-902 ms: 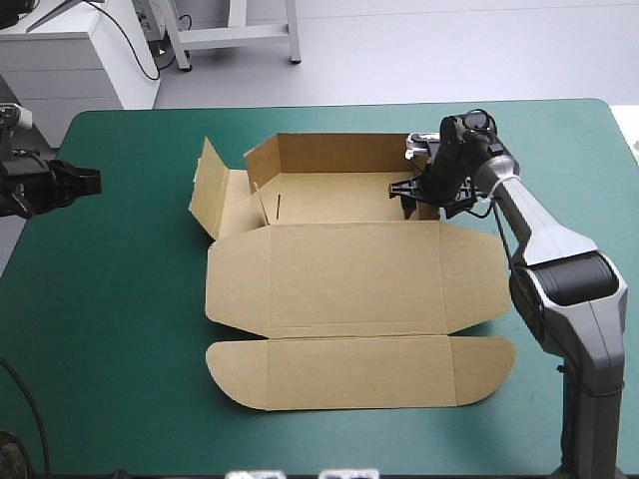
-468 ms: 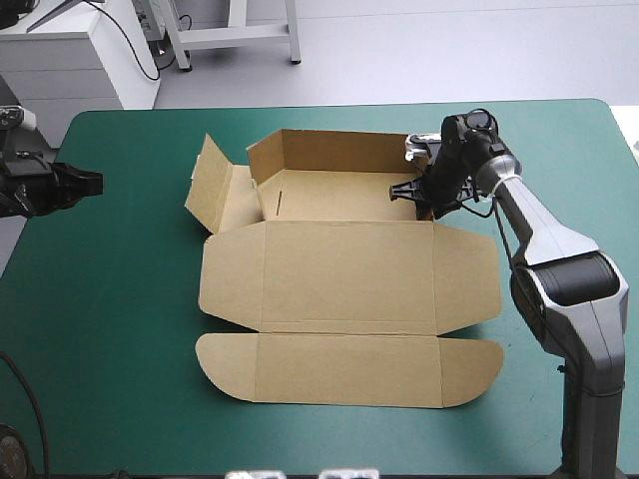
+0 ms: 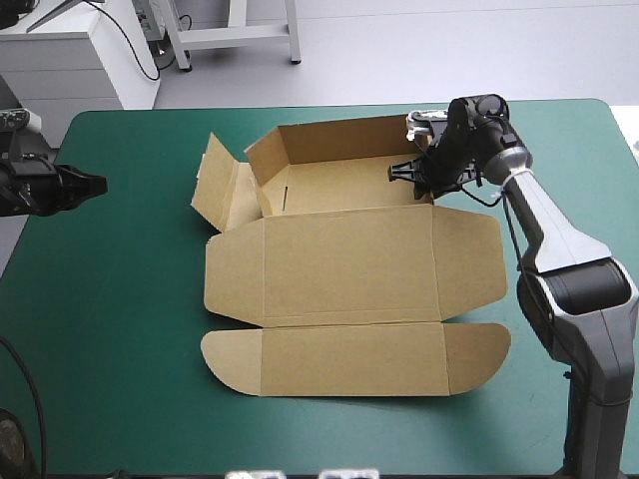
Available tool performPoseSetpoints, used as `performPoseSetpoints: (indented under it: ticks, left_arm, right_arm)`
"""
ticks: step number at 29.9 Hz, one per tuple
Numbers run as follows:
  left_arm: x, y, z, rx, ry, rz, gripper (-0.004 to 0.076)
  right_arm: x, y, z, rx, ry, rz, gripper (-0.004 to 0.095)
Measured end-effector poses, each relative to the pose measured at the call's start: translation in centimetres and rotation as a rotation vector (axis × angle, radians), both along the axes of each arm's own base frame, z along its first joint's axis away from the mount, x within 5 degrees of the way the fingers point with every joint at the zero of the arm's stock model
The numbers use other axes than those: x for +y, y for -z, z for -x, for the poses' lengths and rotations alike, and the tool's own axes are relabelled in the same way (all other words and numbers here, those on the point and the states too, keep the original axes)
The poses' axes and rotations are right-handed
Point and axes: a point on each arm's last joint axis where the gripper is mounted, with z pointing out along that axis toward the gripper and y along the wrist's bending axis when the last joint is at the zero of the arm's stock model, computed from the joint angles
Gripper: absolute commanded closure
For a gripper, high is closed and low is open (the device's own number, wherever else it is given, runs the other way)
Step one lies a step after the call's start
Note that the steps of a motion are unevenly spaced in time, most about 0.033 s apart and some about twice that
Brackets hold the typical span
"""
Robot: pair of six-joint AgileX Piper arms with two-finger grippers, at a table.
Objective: Fold the box
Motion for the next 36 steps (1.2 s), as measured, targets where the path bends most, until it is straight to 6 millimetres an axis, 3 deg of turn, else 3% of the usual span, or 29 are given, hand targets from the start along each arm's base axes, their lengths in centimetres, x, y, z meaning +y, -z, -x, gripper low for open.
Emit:
performPoseSetpoints:
  ticks: [13, 18, 28, 31, 36]
  left_arm:
    - [0.01, 0.11, -0.05, 0.007, 0.004, 0.003, 0.0732]
    - [0.01, 0.11, -0.05, 0.007, 0.004, 0.003, 0.0732]
    - [0.01, 0.12, -0.06, 0.007, 0.004, 0.003, 0.0732]
    - [0.02, 0.14, -0.08, 0.008, 0.004, 0.003, 0.0732]
    - [0.02, 0.14, -0.08, 0.009, 0.003, 0.004, 0.0732]
  right_arm:
    - [-0.15, -0.44, 0.16, -0.01, 0.003, 0.01, 0.0904]
    - [-0.15, -0.44, 0.16, -0.01, 0.003, 0.01, 0.0716]
    - [-0.18, -0.44, 0.14, -0.012, 0.004, 0.013, 0.018]
    - [-0.23, -0.43, 0.13, -0.013, 0.004, 0.019, 0.0122]
    - [-0.24, -0.43, 0.13, -0.014, 0.004, 0.02, 0.012]
